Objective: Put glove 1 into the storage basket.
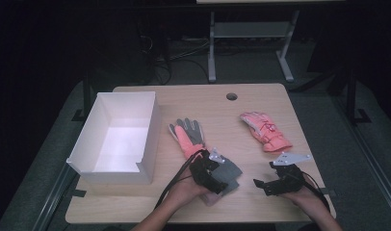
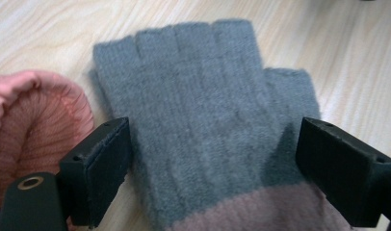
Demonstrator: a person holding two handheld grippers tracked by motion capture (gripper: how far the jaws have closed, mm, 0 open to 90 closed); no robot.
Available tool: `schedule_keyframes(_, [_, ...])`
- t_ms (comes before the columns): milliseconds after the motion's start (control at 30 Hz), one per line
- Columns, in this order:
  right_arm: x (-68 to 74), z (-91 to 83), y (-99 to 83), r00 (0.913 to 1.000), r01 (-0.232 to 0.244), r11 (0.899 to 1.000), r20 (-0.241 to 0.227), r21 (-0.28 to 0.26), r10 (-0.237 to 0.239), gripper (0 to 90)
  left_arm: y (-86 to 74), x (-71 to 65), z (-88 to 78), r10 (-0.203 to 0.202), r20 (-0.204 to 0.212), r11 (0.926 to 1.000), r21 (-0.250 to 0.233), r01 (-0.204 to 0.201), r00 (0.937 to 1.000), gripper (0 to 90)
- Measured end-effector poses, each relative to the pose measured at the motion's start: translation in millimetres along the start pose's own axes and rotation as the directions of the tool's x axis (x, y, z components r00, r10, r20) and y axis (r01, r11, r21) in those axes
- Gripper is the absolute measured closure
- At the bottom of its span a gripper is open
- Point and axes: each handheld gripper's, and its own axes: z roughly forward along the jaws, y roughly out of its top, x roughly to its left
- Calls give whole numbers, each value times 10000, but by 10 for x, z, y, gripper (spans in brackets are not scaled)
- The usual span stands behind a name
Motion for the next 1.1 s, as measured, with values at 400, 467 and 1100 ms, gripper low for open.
schedule_keyframes(400, [-2,5,5,10000,68,10000,-45,-5,-68,75,-32,41,26,-330,141,9986,409,324,9994,117])
schedule_keyframes(467, [-5,-1,4,10000,19,10000,-41,-26,-19,75,-28,28,29,-366,105,9985,418,362,9993,119])
schedule_keyframes(1100, [-10,-3,9,9999,2,10000,-116,-59,-3,76,11,39,-60,-361,1661,9985,467,287,9854,627])
